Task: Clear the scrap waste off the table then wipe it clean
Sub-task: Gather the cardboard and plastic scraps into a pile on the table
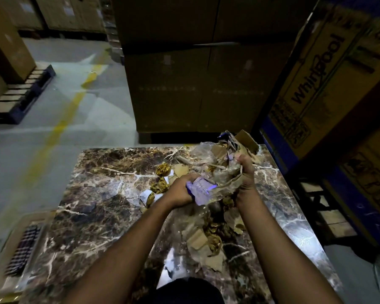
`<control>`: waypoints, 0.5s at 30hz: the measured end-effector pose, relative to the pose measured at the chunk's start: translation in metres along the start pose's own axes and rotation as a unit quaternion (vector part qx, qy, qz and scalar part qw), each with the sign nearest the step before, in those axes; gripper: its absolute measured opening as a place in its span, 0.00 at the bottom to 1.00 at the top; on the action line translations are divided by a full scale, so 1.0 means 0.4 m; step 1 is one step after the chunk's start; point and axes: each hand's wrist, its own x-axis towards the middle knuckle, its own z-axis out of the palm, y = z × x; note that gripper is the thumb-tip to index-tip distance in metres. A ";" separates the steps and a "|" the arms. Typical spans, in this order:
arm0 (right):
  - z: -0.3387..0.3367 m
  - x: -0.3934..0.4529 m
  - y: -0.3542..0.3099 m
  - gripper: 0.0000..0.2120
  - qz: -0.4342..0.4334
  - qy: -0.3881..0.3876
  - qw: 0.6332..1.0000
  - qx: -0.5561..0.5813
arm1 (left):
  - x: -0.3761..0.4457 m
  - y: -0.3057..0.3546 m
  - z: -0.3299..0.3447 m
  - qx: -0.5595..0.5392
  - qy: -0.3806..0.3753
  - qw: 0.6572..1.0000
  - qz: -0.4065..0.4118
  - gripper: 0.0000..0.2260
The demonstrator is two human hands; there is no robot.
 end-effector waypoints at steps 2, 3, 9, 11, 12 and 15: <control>-0.018 0.014 0.010 0.43 0.010 0.042 0.999 0.009 | 0.013 -0.017 -0.011 0.016 -0.027 0.999 -0.017 0.09; -0.029 0.019 0.018 0.47 0.010 0.067 0.998 0.010 | 0.022 -0.026 -0.013 0.025 -0.018 0.999 -0.025 0.12; -0.035 -0.007 0.023 0.30 -0.021 0.151 0.986 -0.066 | 0.008 0.027 -0.046 -0.106 0.011 0.992 -0.072 0.03; -0.034 -0.014 0.035 0.37 -0.062 0.176 0.976 -0.113 | 0.003 0.056 -0.052 -0.211 0.050 0.973 -0.085 0.03; -0.033 -0.018 0.038 0.38 -0.094 0.180 0.971 -0.130 | 0.002 0.063 -0.059 -0.247 0.050 0.964 -0.082 0.05; -0.022 -0.026 0.037 0.33 -0.190 0.164 0.941 -0.228 | -0.002 0.095 -0.070 -0.328 0.008 0.940 -0.094 0.09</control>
